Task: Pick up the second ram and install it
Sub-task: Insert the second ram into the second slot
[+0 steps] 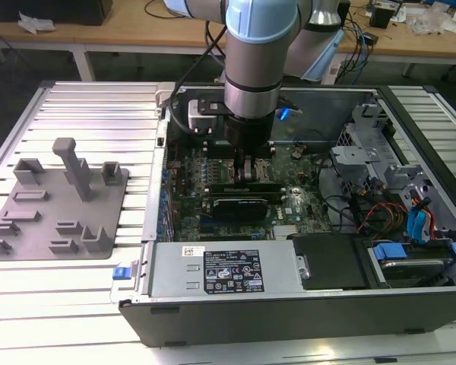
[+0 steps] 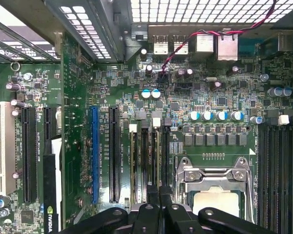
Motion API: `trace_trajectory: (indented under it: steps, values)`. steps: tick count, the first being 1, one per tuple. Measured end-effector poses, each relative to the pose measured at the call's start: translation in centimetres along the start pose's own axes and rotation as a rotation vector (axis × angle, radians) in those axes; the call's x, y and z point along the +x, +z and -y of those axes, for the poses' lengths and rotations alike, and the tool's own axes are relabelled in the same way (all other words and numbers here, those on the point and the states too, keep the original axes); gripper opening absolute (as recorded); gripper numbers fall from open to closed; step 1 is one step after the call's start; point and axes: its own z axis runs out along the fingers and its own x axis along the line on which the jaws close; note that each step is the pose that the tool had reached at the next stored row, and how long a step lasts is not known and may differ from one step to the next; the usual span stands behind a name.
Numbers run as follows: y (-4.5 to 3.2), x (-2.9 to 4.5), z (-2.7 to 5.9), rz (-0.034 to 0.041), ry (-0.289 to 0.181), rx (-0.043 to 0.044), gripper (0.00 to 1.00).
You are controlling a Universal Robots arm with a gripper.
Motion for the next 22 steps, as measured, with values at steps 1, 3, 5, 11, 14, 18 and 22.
trace_trajectory:
  steps: [1, 3, 5, 11, 14, 18, 22]
  values:
    - [0.00, 0.00, 0.00, 0.0000, 0.000, 0.0000, 0.09]
    - [0.03, -0.01, 0.00, 0.0003, 0.000, 0.0003, 0.10]
    - [0.03, 0.00, 0.00, 0.0002, 0.000, 0.0001, 0.17]
    - [-1.31, 0.00, 0.00, 0.0001, 0.000, 0.0001, 0.17]
    - [-2.96, 0.00, 0.07, 0.0003, 0.000, 0.0002, 0.17]
    - [-2.95, -0.01, 1.69, 0.0002, 0.000, 0.0001, 0.17]
    - [-2.96, -0.01, 1.73, 0.0001, 0.000, 0.0001, 0.09]
